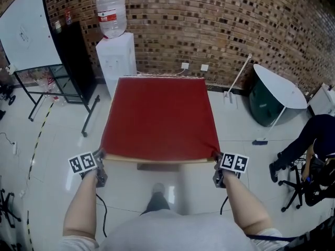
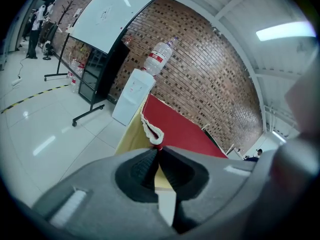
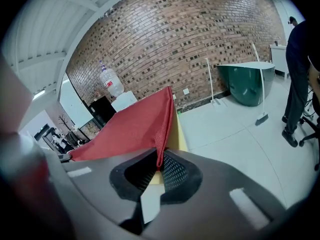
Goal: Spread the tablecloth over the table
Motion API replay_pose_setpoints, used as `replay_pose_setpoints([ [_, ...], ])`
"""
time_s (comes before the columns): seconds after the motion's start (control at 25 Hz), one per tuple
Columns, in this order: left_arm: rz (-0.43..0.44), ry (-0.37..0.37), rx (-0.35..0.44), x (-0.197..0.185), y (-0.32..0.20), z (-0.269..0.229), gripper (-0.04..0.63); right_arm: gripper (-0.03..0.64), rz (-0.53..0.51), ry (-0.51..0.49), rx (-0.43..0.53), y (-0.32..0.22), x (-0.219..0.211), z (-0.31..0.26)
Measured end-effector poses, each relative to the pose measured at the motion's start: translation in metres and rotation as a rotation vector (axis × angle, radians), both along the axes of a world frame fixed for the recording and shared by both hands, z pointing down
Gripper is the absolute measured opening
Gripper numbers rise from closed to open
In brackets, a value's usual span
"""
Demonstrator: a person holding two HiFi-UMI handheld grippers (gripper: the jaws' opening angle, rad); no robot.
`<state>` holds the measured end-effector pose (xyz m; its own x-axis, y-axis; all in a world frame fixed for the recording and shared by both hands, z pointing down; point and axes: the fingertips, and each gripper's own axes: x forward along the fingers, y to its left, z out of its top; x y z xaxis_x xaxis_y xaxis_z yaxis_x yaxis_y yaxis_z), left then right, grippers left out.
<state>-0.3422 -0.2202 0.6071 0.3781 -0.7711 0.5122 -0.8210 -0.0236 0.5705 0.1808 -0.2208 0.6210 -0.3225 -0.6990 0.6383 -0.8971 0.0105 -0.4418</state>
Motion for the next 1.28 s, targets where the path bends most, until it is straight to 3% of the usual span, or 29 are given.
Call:
replay_pose_setpoints([
  [0.4, -0.032, 0.048, -0.076, -0.006, 0.013, 0.026, 0.016, 0.008, -0.007, -0.038, -0.050, 0.011, 0.001, 0.019],
  [0.64, -0.102, 0.080, -0.119, -0.025, 0.020, 0.038, 0.135, 0.058, -0.039, 0.010, -0.071, 0.014, 0.010, 0.026],
  [0.92, -0.163, 0.084, -0.130, -0.043, 0.036, 0.042, 0.143, 0.068, 0.034, 0.039, -0.079, 0.030, 0.036, 0.027],
  [1.12, -0.035, 0.197, -0.043, -0.002, 0.058, 0.020, 0.103, 0.001, 0.004, 0.024, -0.032, 0.056, 0.034, 0.009],
  [1.2, 0.039, 0.225, 0.007, 0.024, 0.075, 0.001, 0.016, 0.000, -0.068, 0.006, -0.009, 0.073, 0.018, -0.005],
  [1.28, 0.185, 0.301, 0.052, 0.065, 0.097, -0.024, 0.002, 0.000, -0.183, -0.016, 0.005, 0.095, -0.009, -0.021],
])
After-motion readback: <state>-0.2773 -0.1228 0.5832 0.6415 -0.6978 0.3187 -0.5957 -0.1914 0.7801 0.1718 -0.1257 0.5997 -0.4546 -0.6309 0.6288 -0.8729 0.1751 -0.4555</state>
